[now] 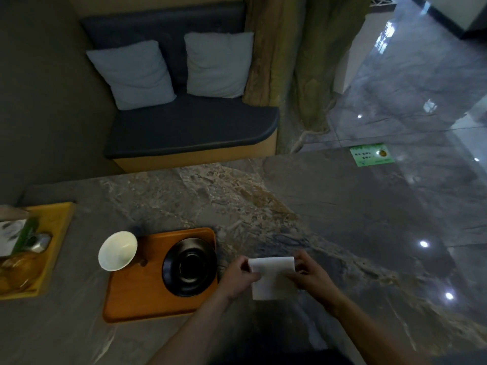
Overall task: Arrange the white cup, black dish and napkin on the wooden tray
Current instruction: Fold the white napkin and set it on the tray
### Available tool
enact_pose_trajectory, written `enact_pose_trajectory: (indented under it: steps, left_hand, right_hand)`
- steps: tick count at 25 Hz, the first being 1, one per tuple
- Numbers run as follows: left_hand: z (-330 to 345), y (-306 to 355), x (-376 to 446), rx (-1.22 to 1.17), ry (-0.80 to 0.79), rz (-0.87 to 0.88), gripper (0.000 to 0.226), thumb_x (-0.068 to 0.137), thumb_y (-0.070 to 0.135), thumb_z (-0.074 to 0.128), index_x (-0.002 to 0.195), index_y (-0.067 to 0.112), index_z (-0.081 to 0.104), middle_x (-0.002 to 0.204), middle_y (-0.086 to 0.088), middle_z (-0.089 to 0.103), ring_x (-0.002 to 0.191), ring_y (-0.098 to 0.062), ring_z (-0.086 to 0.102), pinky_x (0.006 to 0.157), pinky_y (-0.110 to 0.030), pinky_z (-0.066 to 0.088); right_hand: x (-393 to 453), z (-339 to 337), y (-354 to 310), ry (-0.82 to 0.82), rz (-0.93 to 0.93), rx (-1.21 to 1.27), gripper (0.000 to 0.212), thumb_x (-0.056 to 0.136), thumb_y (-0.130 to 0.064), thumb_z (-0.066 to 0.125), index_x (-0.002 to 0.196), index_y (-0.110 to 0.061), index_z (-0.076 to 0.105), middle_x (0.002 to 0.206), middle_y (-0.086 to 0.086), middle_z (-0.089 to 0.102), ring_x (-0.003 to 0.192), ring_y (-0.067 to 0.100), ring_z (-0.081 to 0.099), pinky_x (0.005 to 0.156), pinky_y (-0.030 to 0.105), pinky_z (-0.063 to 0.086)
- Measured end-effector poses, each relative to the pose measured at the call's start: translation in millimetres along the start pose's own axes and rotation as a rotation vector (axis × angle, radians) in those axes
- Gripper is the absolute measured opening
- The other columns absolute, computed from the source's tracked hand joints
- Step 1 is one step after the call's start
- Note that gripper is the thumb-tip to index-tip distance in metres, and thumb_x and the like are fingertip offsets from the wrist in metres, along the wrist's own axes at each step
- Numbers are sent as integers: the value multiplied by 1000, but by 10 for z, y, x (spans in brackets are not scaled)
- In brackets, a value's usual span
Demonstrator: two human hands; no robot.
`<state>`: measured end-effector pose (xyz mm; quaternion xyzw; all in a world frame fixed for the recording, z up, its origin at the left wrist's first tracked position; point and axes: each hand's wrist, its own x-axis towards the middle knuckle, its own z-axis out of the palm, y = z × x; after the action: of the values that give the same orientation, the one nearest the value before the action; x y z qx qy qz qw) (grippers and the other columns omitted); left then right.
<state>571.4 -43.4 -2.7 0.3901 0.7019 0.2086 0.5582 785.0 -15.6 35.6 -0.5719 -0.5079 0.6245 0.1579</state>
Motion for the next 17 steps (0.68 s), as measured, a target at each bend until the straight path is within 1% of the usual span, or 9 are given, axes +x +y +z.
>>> enact_pose_trajectory:
  steps: [1,3,5,7,9,10,12,15,17]
  left_hand:
    - [-30,-1,-83,-100,-19,-10,28,85,14,71,111,12,62,110,-14,68,101,-26,65,83,-36,54]
    - [-61,20,-253,-339,-32,-30,25,91,18,65,116,15,62,111,-12,69,102,-26,67,80,-34,57]
    - [-52,54,-421,-459,38,-33,22,96,26,58,117,22,60,110,-8,68,98,-22,67,71,-30,56]
    - [-16,69,-538,-399,164,7,19,98,36,51,114,26,57,107,-4,64,95,-16,64,70,-28,53]
    - [23,67,-632,-294,301,51,20,99,44,45,109,29,53,104,3,60,95,-12,59,79,-33,53]
    - [27,60,-676,-270,359,68,22,98,48,42,108,31,50,104,7,58,97,-11,58,83,-37,54]
    - [2,45,-745,-228,448,108,26,95,55,38,109,34,45,101,12,55,95,-6,57,82,-36,55]
    - [-124,-48,-827,-203,508,145,30,92,58,36,113,38,41,98,13,56,90,-3,59,75,-29,55]
    - [-264,-154,-881,-231,505,162,35,89,62,36,114,38,42,99,10,60,90,-7,63,74,-33,59]
  right_hand:
    - [-57,37,-38,-3,15,90,18,93,-13,59,109,-8,53,110,23,59,99,38,60,82,54,53]
    - [-122,150,-99,18,38,213,16,97,-22,52,110,-13,54,109,22,59,94,34,61,81,51,54]
    - [-140,308,-127,56,20,201,15,100,-31,45,107,-22,53,106,13,58,95,29,60,83,52,53]
    - [-126,485,-139,110,-34,131,14,100,-37,40,104,-28,50,104,2,55,95,26,58,81,53,55]
    - [-119,664,-163,171,-85,75,12,100,-41,38,101,-32,46,101,-6,52,91,19,57,72,45,56]
    - [-111,746,-172,208,-118,37,12,100,-42,37,100,-33,44,99,-8,52,89,14,56,70,42,55]
    - [-90,870,-191,278,-181,-45,12,100,-42,37,101,-31,44,97,-6,54,85,11,56,71,41,54]
    - [-76,1046,-227,306,-217,-101,16,100,-42,38,106,-29,44,97,-1,57,84,8,56,71,36,52]
    - [-60,1207,-237,314,-236,-146,14,100,-42,38,106,-31,44,95,-2,57,82,4,55,69,31,48]
